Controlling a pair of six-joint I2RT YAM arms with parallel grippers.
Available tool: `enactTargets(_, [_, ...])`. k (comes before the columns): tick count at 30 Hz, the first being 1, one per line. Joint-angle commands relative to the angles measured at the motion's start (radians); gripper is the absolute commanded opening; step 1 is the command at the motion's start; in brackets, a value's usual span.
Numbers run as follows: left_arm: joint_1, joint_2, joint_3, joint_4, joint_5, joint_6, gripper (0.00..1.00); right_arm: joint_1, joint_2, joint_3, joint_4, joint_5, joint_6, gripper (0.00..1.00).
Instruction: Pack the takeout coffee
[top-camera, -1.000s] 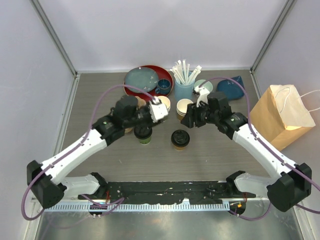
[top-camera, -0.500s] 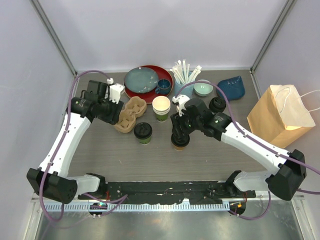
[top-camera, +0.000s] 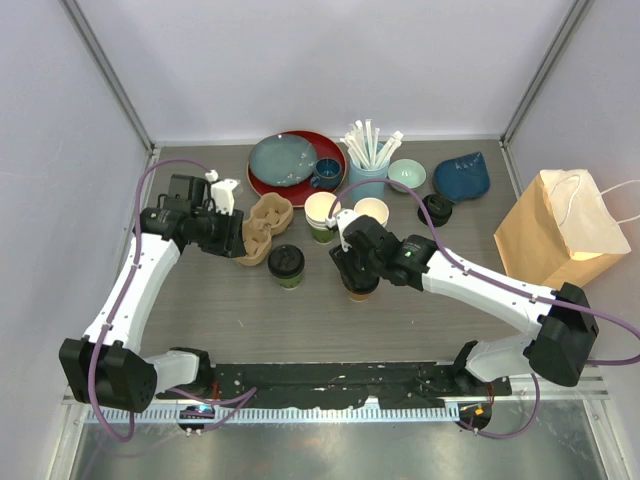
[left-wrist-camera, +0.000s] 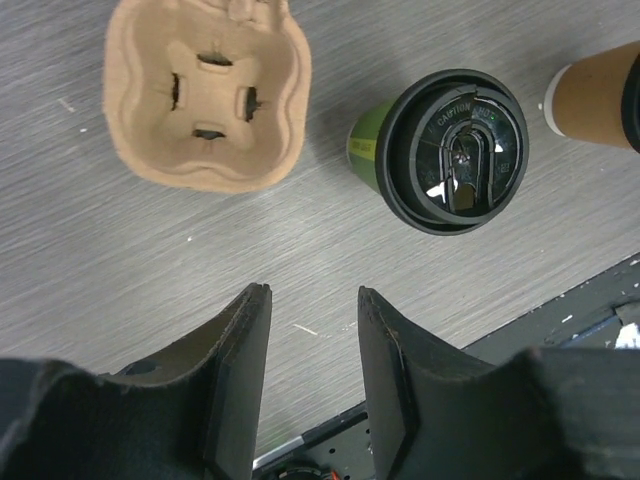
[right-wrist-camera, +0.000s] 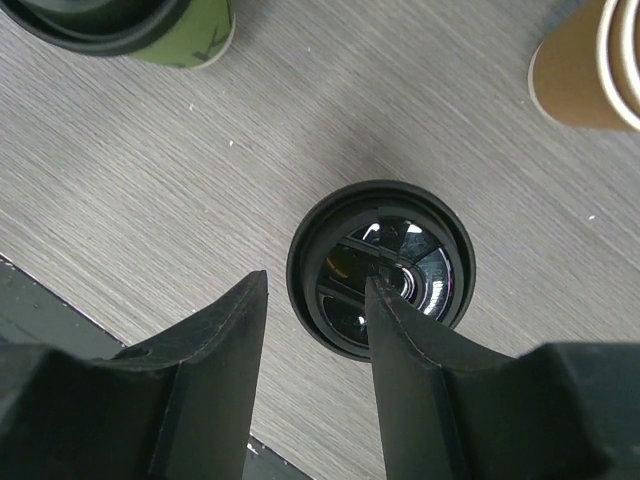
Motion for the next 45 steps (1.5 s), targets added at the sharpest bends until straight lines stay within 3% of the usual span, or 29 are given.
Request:
enactTargets(1, [0.001,-0.012,-0.044,0.102,0.127,-0.017,0.43,0.01,0.02,-0.027,0.034,0.048,0.023,0.49])
enactTargets(9, [-0.039,0.04,-0.057,0.134,0.146,-0.026,0.48,0.011,0.035,-0.054,0.094,0.022,0.016,0.43])
enactTargets(25, [-0.09,0.025,-0.092,0.165,0.161,-0.038,0.46,0.006,0.1,-0.031,0.206,0.058,-0.056,0.18])
enactTargets(45, [-0.09,0.046,-0.052,0.157,0.157,-0.036,0.46,-0.197,0.222,0.074,0.31,-0.198,-0.096,0.14])
